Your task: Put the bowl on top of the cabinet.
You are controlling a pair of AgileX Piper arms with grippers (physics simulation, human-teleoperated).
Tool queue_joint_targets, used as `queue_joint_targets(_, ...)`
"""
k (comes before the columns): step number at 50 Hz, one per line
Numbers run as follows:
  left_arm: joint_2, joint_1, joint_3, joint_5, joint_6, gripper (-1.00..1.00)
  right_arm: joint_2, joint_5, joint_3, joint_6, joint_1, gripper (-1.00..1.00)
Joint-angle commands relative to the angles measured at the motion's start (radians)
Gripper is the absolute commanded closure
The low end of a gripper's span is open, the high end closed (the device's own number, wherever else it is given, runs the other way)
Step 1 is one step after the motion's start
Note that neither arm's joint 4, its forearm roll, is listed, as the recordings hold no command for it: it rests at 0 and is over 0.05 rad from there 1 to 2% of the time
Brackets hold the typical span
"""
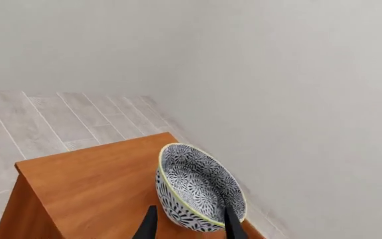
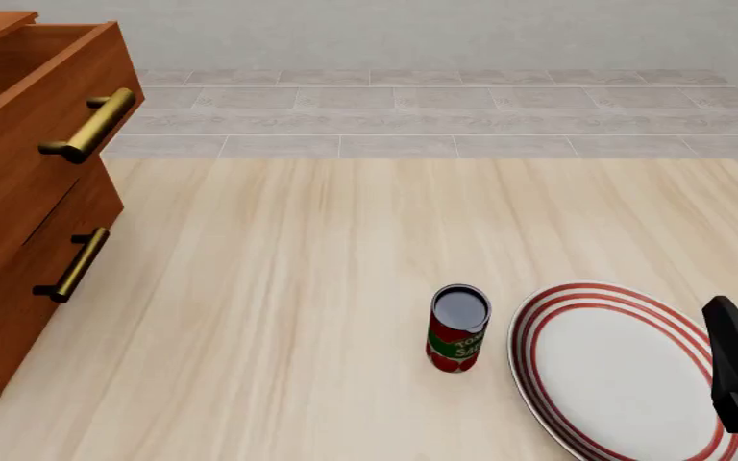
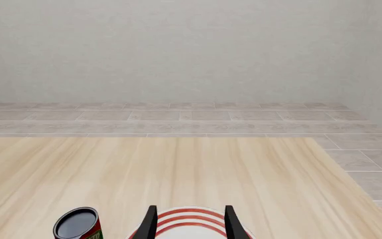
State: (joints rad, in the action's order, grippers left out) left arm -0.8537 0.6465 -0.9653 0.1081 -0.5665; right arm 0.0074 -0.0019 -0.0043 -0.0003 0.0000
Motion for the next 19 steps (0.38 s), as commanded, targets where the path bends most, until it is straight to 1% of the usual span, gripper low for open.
queue_joint_targets(1, 0.136, -0.031, 0.011, 0.034, 0.005, -1.0, 0.0, 0.0, 0.0, 0.0, 0.0, -1.0)
queue_joint_targets(11, 0.177, -0.05, 0.009, 0.052, 0.017, -1.0, 0.0, 0.0, 0.0, 0.0, 0.0, -1.0)
queue_joint_targets(13, 0.179, -0.057, 0.008, 0.06, 0.01, -1.0, 0.0, 0.0, 0.0, 0.0, 0.0, -1.0)
queue_joint_targets(19, 0.196, -0.075, 0.012, 0.07, 0.023, -1.0, 0.0, 0.0, 0.0, 0.0, 0.0, -1.0)
